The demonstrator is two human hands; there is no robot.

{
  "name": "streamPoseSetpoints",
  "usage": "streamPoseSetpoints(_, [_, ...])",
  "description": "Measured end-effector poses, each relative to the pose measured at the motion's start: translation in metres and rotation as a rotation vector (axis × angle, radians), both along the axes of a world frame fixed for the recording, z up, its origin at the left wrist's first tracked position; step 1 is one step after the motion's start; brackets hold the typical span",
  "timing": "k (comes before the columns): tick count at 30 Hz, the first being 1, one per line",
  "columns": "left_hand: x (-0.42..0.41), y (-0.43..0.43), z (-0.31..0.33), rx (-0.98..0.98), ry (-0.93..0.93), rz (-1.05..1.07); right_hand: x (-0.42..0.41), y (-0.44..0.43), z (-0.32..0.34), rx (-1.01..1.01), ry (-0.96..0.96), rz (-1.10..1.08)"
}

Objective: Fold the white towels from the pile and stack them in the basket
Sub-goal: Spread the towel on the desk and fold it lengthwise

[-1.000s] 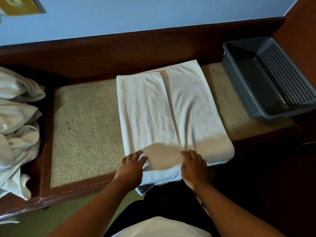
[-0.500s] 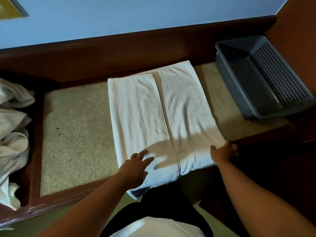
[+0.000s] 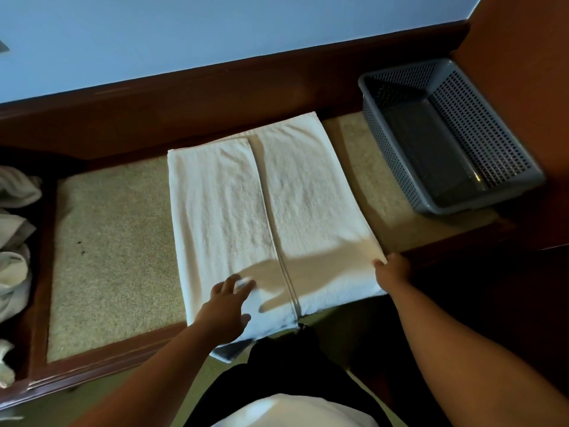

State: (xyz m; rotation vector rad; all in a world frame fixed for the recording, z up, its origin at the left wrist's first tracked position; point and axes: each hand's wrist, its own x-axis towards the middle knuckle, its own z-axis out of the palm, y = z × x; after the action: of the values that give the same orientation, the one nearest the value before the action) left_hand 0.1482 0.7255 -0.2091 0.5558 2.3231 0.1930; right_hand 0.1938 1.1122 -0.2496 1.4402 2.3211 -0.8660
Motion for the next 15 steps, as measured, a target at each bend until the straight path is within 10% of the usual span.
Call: streamPoseSetpoints(15, [0.037,-0.018,-0.007,0.222,0.051,0.447,0.013,-0.003,0.035,-0.075,0.0,0.311])
